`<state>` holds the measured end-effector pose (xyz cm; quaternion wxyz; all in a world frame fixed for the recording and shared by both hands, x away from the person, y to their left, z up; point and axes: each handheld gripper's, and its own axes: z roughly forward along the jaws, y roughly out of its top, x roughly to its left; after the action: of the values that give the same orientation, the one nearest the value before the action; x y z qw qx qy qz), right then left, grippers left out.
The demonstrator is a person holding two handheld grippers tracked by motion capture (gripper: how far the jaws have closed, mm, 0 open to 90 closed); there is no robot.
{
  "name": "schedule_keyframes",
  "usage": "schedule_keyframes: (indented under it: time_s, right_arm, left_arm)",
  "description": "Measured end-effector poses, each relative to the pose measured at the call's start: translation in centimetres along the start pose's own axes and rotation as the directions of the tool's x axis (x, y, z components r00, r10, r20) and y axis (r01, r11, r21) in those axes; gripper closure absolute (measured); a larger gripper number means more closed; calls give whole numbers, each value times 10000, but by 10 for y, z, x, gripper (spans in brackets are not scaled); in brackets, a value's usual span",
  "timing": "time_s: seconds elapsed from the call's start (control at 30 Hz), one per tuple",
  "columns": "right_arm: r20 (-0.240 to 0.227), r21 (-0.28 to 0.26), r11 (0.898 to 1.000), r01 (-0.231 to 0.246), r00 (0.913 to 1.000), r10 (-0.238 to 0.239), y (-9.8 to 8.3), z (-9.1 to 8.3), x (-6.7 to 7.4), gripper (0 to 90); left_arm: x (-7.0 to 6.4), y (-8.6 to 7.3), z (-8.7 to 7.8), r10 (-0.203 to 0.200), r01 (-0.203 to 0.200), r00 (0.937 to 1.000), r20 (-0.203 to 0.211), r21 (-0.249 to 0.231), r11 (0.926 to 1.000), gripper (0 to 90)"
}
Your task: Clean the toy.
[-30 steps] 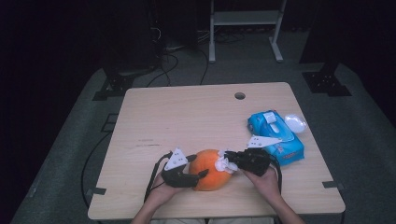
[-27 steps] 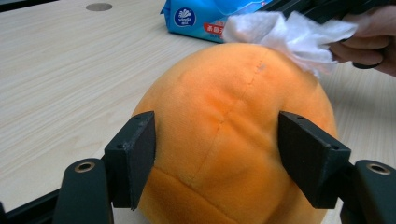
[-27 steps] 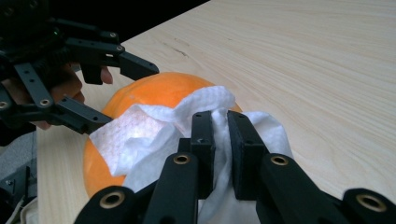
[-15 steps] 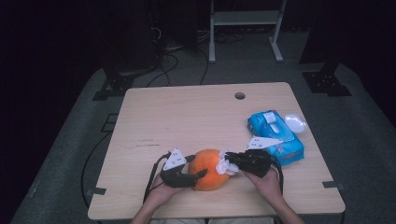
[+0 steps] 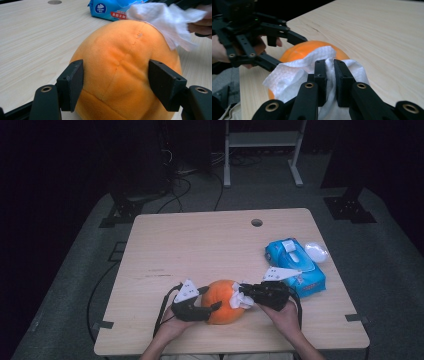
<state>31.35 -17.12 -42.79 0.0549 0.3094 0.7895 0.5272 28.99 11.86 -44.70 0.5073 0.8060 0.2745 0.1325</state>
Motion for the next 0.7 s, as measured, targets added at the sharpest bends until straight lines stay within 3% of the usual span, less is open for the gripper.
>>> schedule_keyframes:
  time_s: [0.2,0.3,0.37,0.43,0.5,0.63,0.7]
  right_arm:
    - [416,151,9990,-421,9983,414,-3,0,-11,806]
    - [449,-76,9999,-118,9989,121,4,1,-2,806]
    - [180,-297,9995,-45,9998,50,9,2,3,804]
    - [193,-188,9996,190,9996,-186,11,6,8,804]
    - [122,-111,9999,129,9998,-128,8,8,8,805]
    - [-72,-119,9996,274,9996,-275,4,5,11,806]
    - [-92,2,9963,865,9962,-864,4,3,19,807]
  left_arm:
    - [-3,1,1,39,-39,10000,-54,-4,10000,309]
    - [-5,0,1,88,-88,10000,-38,-46,10000,310]
    - [-7,0,2,178,-178,9998,-49,-34,9998,310]
    - [-9,1,2,287,-287,9996,-82,2,9996,309]
    - [-9,2,1,266,-266,9996,88,-5,9996,303]
    - [-7,11,-4,604,-603,9974,392,-52,9982,212]
    - [-6,13,-4,705,-701,9967,414,-103,9975,154]
